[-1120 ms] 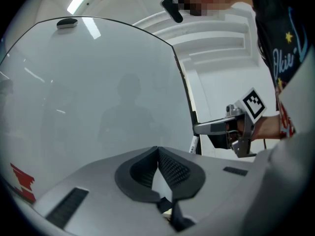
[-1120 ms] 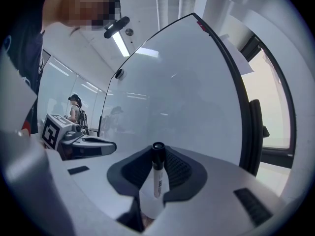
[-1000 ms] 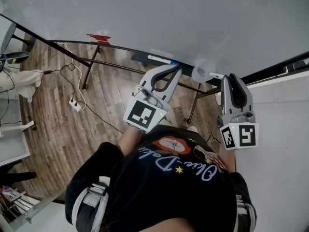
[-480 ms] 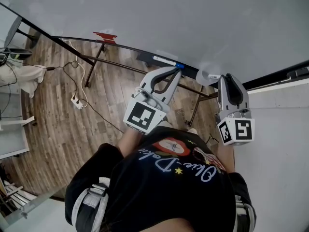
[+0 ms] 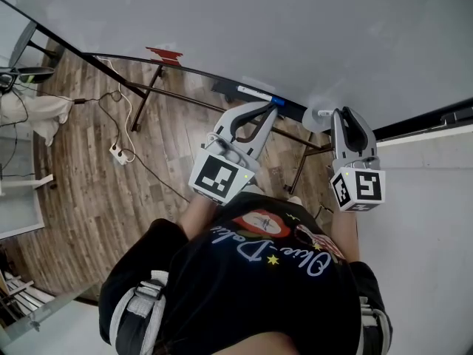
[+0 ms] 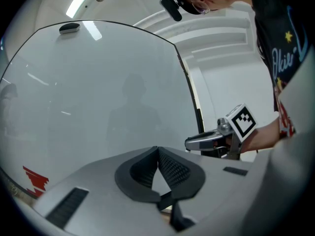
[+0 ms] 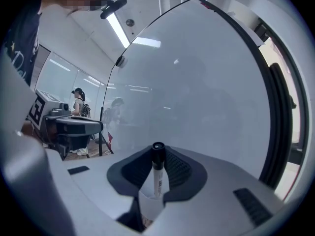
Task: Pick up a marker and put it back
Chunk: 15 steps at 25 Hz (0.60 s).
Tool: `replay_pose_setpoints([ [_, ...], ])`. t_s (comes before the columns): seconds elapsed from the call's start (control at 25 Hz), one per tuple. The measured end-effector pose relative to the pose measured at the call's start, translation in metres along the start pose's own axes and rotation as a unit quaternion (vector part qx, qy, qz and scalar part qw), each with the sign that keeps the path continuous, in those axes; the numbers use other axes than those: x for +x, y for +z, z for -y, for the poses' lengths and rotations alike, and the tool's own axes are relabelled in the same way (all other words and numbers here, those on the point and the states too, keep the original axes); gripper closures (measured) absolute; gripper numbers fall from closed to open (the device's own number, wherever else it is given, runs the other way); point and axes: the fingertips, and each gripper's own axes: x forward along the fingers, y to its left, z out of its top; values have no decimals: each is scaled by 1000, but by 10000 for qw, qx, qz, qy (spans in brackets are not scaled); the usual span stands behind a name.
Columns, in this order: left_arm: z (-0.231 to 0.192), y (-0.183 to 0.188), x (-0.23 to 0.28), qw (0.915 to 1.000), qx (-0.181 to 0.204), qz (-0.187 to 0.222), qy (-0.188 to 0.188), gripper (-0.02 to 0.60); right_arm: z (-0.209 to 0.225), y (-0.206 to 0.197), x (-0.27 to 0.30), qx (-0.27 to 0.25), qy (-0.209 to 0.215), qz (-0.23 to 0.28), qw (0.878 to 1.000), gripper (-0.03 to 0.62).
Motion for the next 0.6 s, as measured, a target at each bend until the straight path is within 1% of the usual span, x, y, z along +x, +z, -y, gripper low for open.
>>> replay_pose_setpoints([
  [0.32, -3, 1, 0, 10000, -88, 28, 20, 578, -3, -11, 12, -16, 43, -117, 9999, 523],
  [0.44, -4, 4, 0, 10000, 29, -8, -14, 577, -5, -17, 16, -2, 71, -168, 9998, 523],
  [0.6, -4, 3, 0, 10000, 63, -32, -12, 577, -6, -24, 21, 18, 92, -207, 9997, 523],
])
